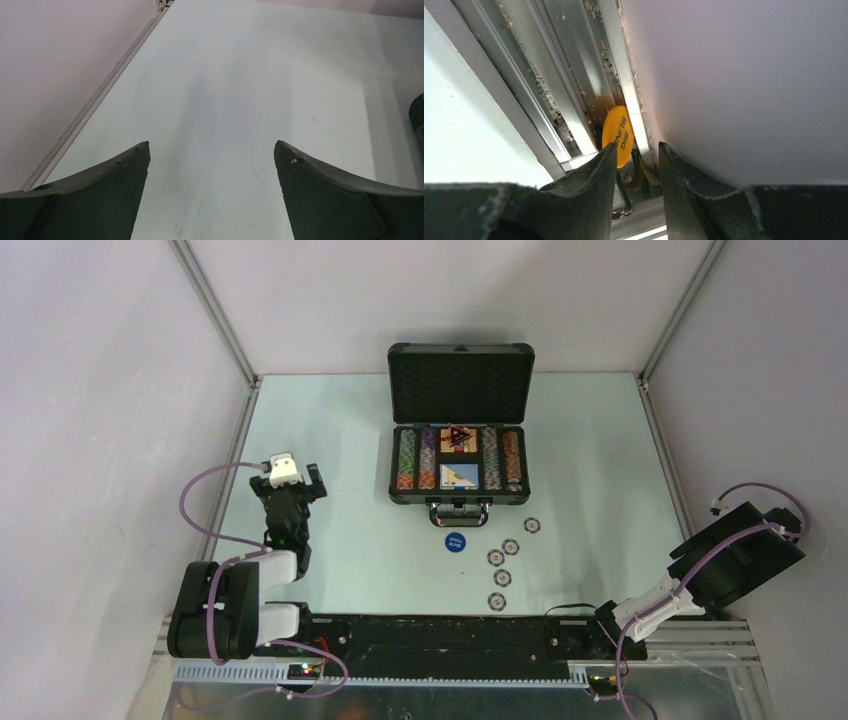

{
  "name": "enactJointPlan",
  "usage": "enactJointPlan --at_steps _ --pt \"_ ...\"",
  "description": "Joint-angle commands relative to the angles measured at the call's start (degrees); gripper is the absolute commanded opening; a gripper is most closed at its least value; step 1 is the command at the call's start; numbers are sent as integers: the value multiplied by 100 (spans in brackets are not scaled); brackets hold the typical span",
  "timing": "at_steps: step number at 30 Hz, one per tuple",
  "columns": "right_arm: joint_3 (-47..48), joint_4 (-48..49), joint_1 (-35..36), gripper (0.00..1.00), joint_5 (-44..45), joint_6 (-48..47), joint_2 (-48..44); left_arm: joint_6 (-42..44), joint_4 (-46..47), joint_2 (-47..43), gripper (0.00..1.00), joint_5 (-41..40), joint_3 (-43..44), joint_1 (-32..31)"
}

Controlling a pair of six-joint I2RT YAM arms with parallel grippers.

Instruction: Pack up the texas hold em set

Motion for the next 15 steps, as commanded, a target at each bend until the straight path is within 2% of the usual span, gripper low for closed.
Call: enactJointPlan --at_steps 1,15 --pt "31 -386 -157 41 16 -84 642 -71 319 -27 98 -20 16 53" --pt "37 -776 -165 44 -313 -178 612 -71 319 -26 98 -24 17 53"
